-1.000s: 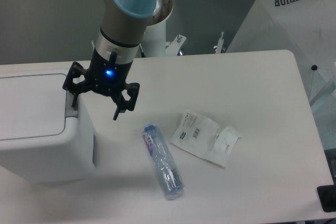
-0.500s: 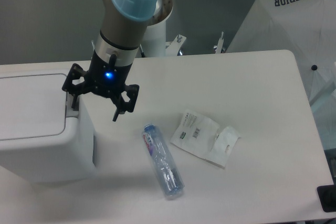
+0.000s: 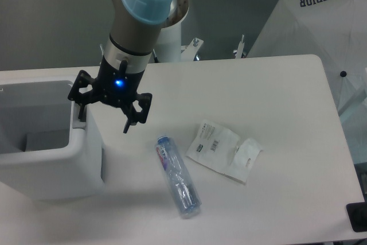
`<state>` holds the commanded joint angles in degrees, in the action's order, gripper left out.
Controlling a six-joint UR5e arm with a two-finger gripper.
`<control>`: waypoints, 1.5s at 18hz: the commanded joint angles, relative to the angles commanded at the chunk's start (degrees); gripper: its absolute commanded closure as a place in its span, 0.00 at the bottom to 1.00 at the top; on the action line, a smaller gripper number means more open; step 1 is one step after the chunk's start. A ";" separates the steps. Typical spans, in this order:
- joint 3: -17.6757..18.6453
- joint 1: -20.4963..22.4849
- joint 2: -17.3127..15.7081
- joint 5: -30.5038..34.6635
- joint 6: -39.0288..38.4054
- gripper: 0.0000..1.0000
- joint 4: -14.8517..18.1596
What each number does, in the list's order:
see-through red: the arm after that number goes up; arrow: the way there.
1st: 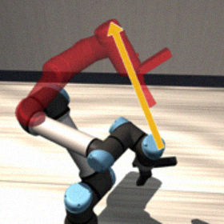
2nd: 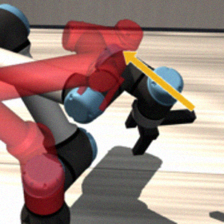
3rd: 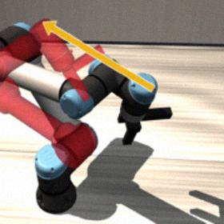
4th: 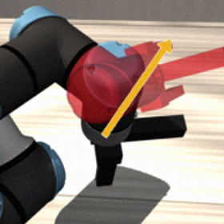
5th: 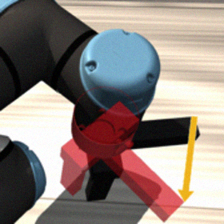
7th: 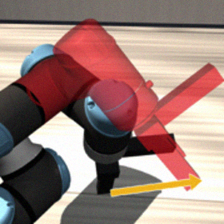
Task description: Open the trash can
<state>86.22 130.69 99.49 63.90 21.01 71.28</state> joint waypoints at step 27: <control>-3.07 19.68 10.88 20.12 22.84 0.00 -9.84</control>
<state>83.15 150.38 110.37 84.02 43.84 61.44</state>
